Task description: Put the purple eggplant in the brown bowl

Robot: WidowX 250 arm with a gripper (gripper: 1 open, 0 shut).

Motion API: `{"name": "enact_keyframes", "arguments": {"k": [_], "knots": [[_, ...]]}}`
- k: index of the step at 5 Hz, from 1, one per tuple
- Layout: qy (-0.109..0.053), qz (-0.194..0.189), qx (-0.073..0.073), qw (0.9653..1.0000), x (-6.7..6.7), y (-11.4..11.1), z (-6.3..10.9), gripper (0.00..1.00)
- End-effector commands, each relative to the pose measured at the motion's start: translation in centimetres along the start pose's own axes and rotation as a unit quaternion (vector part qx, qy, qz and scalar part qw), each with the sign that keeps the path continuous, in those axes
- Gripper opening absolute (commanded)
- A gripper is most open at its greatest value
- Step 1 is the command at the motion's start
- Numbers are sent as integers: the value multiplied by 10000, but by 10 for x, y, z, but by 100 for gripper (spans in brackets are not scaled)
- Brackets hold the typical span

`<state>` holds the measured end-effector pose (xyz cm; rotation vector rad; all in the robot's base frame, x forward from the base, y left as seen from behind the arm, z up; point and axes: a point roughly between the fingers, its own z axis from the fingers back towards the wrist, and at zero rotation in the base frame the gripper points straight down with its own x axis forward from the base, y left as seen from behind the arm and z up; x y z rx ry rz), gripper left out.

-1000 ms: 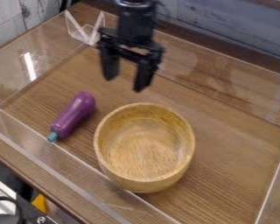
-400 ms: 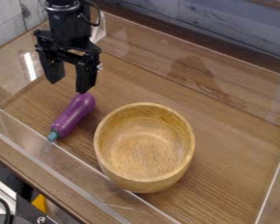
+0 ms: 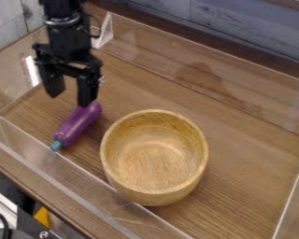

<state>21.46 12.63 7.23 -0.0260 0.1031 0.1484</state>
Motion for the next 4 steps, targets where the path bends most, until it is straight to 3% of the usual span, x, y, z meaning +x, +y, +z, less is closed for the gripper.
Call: {"name": "enact_keyframes", "arguments": {"k": [1,3,4], "knots": [[-266,-106,30,9996,7,19,-1,100],[-371,-676,-91,9970,-4,15,-14,100],[-415,-918,-129,9948,-7,22,-11,100]]}}
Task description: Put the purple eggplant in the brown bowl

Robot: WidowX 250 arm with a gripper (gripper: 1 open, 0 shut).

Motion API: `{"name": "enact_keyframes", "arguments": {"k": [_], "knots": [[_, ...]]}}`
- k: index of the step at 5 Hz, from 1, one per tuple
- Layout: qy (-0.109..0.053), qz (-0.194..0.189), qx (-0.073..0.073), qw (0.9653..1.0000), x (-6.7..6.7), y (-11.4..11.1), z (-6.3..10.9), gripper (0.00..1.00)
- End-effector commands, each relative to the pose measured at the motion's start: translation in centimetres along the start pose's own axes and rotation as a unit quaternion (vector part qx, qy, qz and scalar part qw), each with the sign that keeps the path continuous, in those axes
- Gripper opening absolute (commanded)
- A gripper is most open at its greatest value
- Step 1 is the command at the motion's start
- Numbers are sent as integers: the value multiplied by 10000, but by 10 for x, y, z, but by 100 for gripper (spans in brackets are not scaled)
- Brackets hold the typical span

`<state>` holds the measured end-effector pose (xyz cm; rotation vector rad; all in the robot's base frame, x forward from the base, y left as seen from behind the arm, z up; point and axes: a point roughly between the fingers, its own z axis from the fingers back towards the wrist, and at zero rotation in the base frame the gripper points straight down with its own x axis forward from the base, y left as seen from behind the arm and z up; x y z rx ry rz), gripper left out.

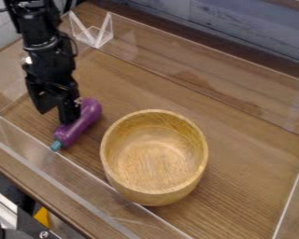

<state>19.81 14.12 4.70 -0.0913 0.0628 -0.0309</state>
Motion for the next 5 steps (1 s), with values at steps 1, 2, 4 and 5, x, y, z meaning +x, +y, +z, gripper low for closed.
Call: {"name": "enact_keyframes", "arguments": {"k": [1,2,4,5], "knots": [[-278,-232,156,9992,2,10,20,100],[-340,-189,114,9992,-2,10,18,100],[-489,411,53,9979,18,-11,16,100],[-510,459,28,9976,21,-11,2,100]]}}
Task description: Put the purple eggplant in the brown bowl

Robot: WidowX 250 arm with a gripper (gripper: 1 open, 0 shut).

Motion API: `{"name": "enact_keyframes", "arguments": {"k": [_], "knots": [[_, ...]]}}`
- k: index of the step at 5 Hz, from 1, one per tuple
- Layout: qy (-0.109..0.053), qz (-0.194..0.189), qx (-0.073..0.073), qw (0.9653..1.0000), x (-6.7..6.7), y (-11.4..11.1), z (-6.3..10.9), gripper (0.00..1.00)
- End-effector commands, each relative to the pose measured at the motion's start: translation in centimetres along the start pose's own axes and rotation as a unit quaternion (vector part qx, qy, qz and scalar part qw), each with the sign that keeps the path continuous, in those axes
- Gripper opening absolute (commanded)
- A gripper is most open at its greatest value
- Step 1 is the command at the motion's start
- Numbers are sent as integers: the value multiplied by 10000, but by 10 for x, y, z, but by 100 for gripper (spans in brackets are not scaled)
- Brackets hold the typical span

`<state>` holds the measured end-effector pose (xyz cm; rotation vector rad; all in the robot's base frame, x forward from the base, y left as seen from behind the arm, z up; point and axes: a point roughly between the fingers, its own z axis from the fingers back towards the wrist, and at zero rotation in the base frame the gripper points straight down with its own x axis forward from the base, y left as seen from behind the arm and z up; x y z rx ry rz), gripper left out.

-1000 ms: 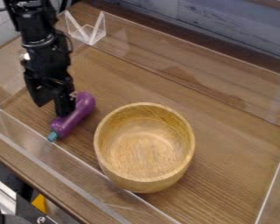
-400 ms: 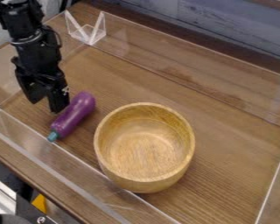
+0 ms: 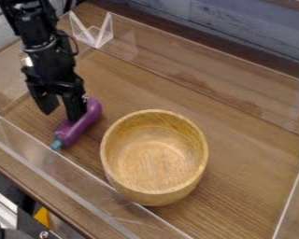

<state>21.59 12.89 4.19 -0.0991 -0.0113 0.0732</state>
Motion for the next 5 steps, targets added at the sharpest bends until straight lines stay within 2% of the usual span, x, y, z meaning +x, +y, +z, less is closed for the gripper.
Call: {"name": "enact_keyframes", "arguments": {"k": [1,3,4,5], "knots": [[-131,-3,42,9999,7,2,-8,100],[-258,-209,9,9994,32,-17,2,100],[-266,-345,22,9990,40,-24,2,100],[-310,-225,31,9993,35,-29,6,100]]}}
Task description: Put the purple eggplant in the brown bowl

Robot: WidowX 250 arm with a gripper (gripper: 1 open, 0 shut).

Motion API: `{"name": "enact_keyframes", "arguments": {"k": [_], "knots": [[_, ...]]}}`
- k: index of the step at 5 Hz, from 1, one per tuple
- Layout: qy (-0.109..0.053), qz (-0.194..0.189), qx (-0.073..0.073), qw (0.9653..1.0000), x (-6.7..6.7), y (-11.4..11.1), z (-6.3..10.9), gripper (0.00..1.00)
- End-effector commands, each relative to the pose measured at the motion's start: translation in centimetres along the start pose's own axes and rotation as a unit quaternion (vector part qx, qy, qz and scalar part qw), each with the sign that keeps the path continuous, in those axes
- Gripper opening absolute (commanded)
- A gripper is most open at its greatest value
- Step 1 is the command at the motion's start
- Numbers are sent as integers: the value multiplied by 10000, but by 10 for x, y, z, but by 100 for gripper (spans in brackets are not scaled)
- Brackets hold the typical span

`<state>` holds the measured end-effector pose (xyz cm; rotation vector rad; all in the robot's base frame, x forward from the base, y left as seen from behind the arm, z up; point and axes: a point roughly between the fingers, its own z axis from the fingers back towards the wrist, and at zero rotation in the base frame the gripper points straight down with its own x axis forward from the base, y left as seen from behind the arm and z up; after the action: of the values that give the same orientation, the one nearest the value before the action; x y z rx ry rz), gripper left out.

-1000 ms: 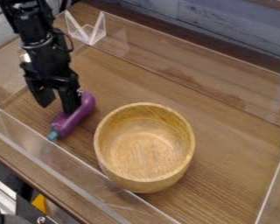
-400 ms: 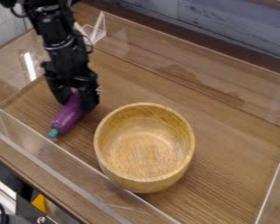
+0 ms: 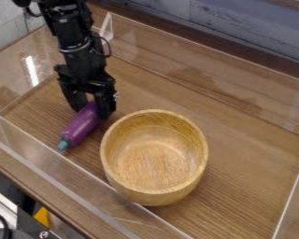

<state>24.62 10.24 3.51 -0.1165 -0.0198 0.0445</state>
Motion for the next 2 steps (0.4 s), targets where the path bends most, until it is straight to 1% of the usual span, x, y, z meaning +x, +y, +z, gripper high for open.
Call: {"name": "enact_keyframes", "arguments": {"k": [1,2], "knots": [[-313,72,129,9994,3,-4,20,100],[-297,-9,140,9995,-2,0,4,100]]}}
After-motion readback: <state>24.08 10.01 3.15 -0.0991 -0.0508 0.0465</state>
